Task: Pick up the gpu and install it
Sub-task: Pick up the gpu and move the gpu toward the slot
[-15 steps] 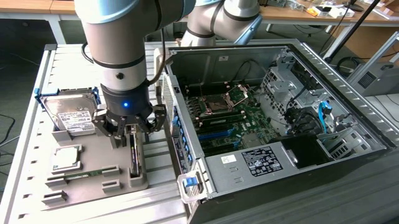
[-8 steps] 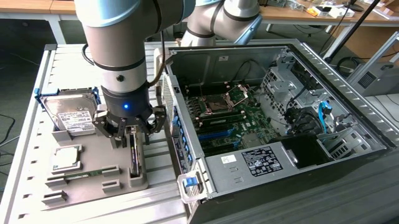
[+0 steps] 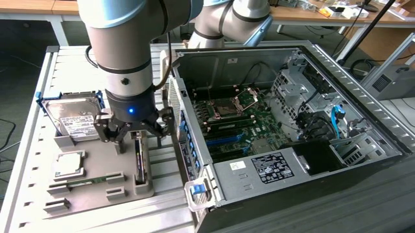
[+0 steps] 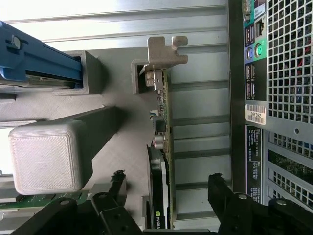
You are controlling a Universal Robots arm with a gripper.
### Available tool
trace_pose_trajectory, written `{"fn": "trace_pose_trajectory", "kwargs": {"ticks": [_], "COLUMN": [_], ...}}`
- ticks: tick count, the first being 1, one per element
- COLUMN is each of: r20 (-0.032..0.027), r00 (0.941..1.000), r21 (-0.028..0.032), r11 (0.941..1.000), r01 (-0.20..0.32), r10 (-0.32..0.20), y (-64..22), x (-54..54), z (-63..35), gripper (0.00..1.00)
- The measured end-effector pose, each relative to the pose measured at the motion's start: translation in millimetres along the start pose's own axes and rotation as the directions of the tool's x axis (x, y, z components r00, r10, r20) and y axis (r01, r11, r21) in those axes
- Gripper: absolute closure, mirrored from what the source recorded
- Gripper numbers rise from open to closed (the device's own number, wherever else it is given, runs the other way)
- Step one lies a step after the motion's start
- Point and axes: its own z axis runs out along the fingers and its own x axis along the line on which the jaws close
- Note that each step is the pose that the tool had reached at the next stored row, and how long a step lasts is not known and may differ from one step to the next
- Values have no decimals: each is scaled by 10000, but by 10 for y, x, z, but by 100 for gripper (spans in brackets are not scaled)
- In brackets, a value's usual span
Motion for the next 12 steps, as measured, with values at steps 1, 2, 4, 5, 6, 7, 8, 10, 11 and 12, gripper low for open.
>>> {"fn": "trace_pose_trajectory", "kwargs": {"ticks": [1,2,4,5,6,7,8,10,11,12], "r20": [0,0,0,0,0,0,0,0,0,0], "r00": [10000,10000,10000,10000,10000,10000,10000,10000,10000,10000], "r21": [0,0,0,0,0,0,0,0,0,0], "r11": [10000,10000,10000,10000,10000,10000,10000,10000,10000,10000], "r01": [0,0,0,0,0,0,0,0,0,0], "r10": [0,0,0,0,0,0,0,0,0,0], "y": [0,0,0,0,0,0,0,0,0,0], "x": [0,0,0,0,0,0,0,0,0,0], "z": [0,0,0,0,0,0,0,0,0,0], "gripper": [21,15,16,16,16,22,29,35,41,47]}}
